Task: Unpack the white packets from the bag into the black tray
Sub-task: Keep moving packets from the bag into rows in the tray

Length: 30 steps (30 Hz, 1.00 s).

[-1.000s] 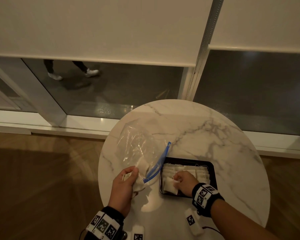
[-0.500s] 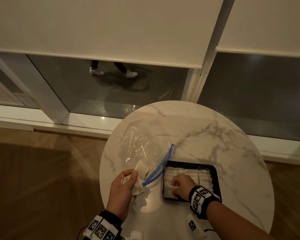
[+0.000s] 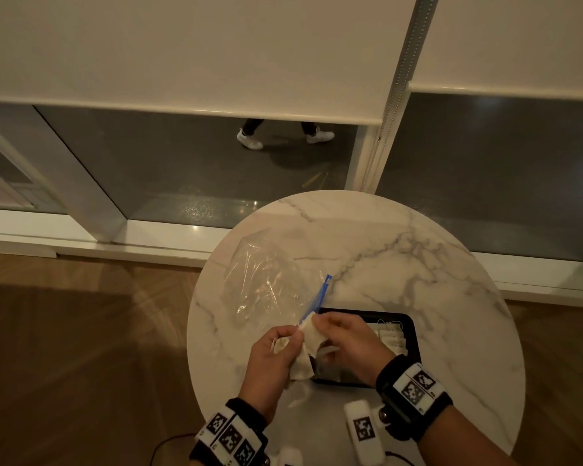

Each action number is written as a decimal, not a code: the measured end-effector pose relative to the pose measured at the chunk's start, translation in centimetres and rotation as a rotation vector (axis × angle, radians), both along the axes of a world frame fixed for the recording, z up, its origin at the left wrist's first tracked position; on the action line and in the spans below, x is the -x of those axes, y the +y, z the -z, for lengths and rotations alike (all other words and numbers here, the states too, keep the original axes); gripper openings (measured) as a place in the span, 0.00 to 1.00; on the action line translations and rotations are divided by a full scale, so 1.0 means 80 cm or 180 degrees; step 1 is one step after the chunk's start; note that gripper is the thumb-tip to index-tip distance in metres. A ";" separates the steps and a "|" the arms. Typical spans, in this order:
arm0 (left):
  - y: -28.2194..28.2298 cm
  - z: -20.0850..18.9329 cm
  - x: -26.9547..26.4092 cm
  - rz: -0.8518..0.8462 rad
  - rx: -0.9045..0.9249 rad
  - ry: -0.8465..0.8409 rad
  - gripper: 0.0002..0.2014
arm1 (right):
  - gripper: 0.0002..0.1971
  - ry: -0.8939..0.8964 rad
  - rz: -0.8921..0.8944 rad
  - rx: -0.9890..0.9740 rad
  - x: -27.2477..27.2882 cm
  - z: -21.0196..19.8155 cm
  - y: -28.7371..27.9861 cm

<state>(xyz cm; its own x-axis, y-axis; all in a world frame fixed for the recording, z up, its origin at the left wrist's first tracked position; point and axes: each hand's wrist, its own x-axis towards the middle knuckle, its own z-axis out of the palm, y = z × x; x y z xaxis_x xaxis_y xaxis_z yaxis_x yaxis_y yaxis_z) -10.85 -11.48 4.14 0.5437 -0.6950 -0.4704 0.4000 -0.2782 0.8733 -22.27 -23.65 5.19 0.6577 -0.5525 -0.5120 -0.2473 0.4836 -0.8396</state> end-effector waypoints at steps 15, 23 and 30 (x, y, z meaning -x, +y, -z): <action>-0.023 0.000 0.000 -0.0211 0.0091 0.1455 0.07 | 0.03 0.1693 -0.0530 0.1979 0.089 0.047 -0.048; -0.017 0.017 -0.010 -0.0277 -0.0003 0.1292 0.05 | 0.15 0.2253 -0.1828 0.2052 0.085 0.057 -0.058; -0.013 0.020 -0.015 -0.0354 0.0004 0.1254 0.04 | 0.17 0.2451 -0.2211 0.2003 0.063 0.068 -0.064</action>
<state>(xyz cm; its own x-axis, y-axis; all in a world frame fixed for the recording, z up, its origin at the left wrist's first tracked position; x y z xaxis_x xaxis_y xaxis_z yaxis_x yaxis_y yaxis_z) -9.67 -12.49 2.56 0.3938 -0.6429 -0.6570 0.7316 -0.2135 0.6475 -27.32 -28.74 -0.26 0.5543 -0.4958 -0.6685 -0.8299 -0.3902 -0.3988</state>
